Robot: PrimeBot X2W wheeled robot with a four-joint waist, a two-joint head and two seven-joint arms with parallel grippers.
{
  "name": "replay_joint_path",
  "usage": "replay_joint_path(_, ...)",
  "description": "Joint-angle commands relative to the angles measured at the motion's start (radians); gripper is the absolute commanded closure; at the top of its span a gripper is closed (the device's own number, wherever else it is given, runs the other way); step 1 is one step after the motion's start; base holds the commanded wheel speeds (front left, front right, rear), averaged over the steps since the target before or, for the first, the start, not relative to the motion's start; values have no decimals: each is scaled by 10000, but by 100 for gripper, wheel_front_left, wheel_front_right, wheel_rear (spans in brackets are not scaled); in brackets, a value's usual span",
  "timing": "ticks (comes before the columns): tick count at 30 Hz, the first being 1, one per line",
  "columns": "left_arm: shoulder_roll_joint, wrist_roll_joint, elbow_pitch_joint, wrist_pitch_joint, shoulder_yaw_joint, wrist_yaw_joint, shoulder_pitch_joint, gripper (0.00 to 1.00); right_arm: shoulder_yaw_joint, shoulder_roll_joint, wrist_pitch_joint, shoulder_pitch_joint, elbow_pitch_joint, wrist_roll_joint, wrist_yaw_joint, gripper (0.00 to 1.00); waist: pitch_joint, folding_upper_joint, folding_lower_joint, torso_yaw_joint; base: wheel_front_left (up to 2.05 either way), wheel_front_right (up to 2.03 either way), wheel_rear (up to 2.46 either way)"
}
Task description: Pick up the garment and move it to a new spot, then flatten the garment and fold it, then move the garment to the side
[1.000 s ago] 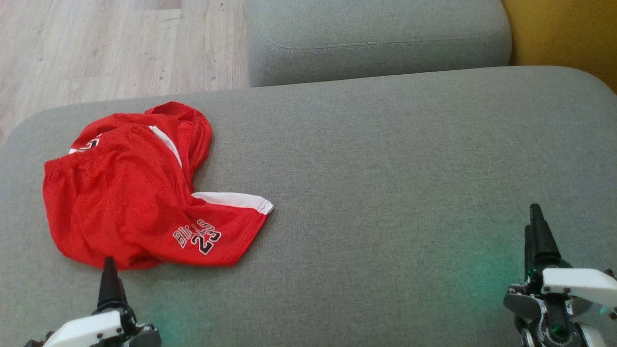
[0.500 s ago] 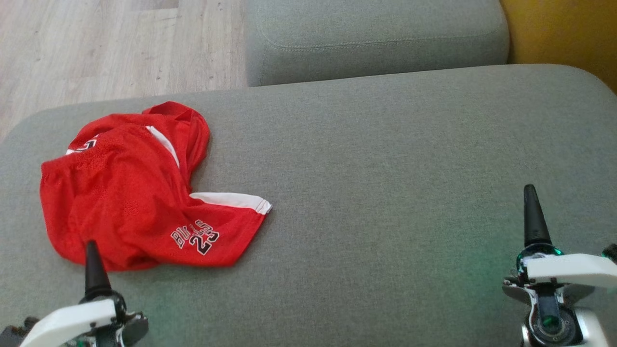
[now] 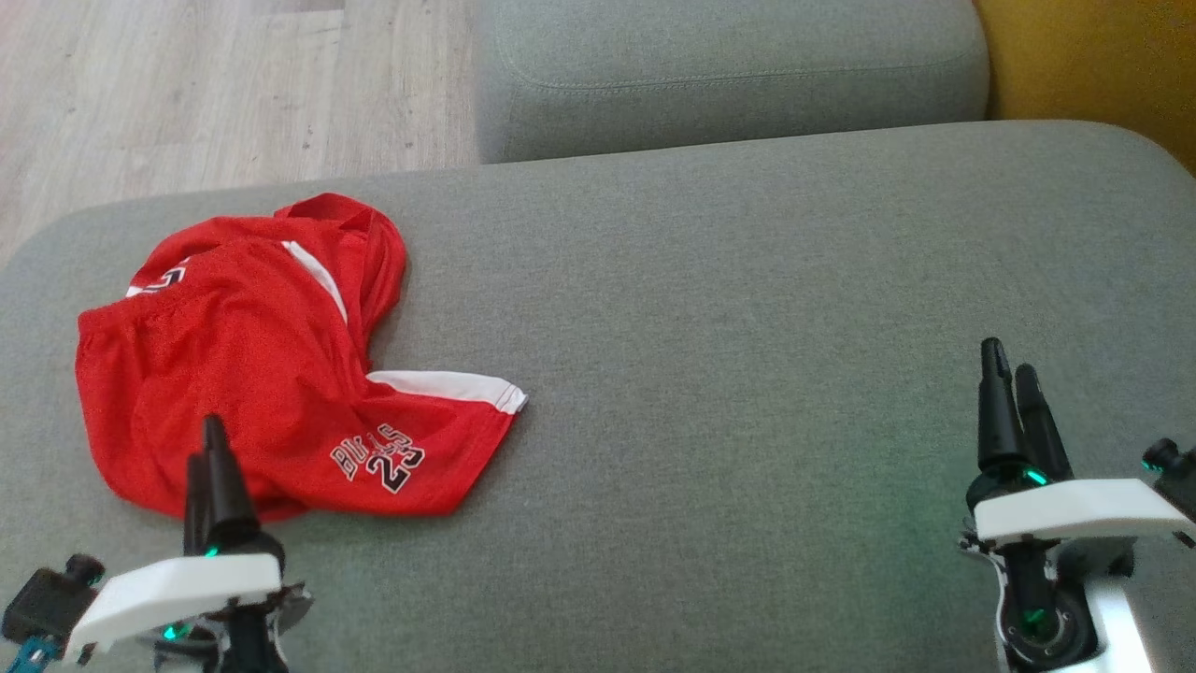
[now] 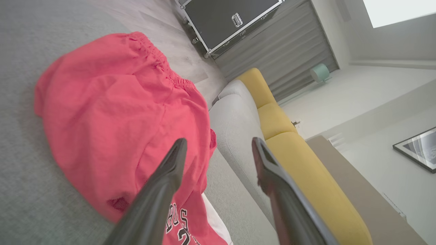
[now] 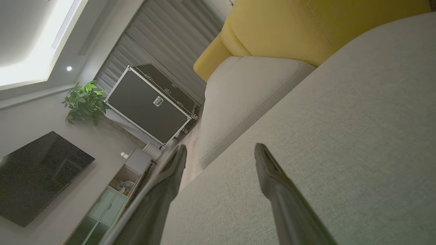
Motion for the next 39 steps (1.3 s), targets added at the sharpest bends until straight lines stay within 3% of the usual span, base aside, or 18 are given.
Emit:
replay_joint_path(1, 89, 411, -468, -156, 14, 15, -421, 0, 194, -58, -164, -614, -461, -436, -3, 0, 4, 0, -1, 4, 0, 0, 0)
replay_joint_path(25, 174, 4755, -334, -830, -1175, 137, -640, 0, 969, -71, -842, -825, -268, -4299, -5, 0, 115, 0, -1, -49, 0, 0, 0)
replay_joint_path(39, 571, 6958, -99, -1241, -2085, 687, -937, 0, 1266, -78, -1255, -965, -471, -6494, -5, 0, 166, 0, -1, -40, 0, 0, 0)
